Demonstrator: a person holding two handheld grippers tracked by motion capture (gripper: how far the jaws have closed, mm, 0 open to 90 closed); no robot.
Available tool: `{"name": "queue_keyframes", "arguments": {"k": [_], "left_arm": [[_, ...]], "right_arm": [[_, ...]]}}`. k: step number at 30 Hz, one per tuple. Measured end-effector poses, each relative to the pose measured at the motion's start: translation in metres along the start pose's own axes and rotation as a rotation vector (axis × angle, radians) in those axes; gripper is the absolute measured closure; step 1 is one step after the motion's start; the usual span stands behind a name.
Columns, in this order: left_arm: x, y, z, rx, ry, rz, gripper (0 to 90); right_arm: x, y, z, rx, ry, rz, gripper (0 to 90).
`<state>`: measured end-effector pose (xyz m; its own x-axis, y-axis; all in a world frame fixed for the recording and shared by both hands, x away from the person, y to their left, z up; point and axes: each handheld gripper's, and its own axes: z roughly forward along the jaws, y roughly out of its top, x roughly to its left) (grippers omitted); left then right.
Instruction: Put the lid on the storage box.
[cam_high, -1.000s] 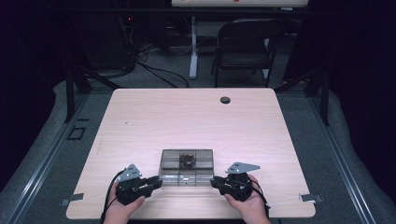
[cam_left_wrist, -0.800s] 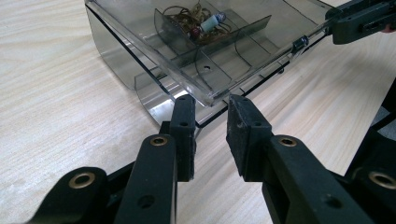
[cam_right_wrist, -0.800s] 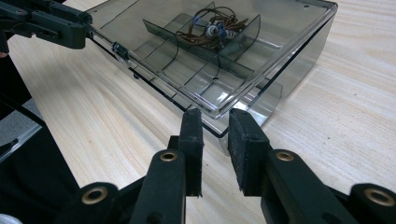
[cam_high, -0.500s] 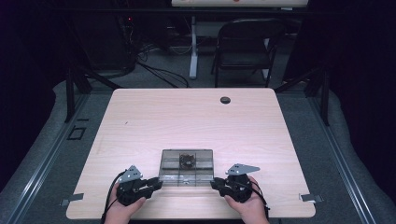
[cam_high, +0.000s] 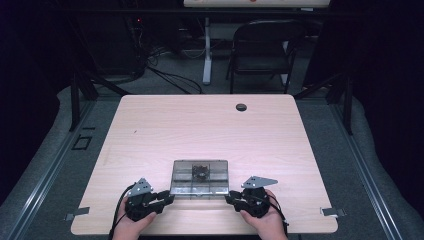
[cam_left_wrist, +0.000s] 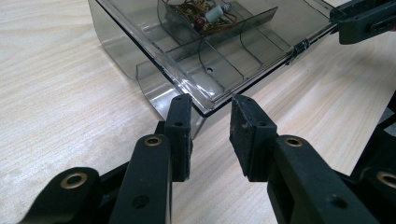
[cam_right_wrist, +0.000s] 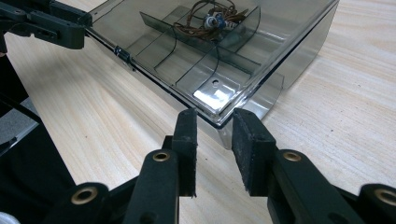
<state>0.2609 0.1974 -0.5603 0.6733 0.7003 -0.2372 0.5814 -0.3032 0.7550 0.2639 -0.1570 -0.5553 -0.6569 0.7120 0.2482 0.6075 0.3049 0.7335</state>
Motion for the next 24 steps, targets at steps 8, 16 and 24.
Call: {"name": "queue_keyframes", "arguments": {"k": [8, 16, 24], "left_arm": [[0.0003, -0.0001, 0.0002, 0.005, -0.003, -0.002, 67.4], [0.0001, -0.0006, 0.0013, 0.003, -0.01, -0.01, 64.5], [-0.0005, -0.0006, -0.0006, 0.004, -0.023, -0.007, 62.3]], "right_arm": [[-0.0003, -0.0002, 0.0, -0.002, 0.001, 0.002, 69.7], [-0.0003, -0.001, 0.001, -0.008, 0.004, 0.011, 66.6], [-0.0022, -0.0009, -0.002, -0.008, 0.003, 0.014, 66.0]]}}
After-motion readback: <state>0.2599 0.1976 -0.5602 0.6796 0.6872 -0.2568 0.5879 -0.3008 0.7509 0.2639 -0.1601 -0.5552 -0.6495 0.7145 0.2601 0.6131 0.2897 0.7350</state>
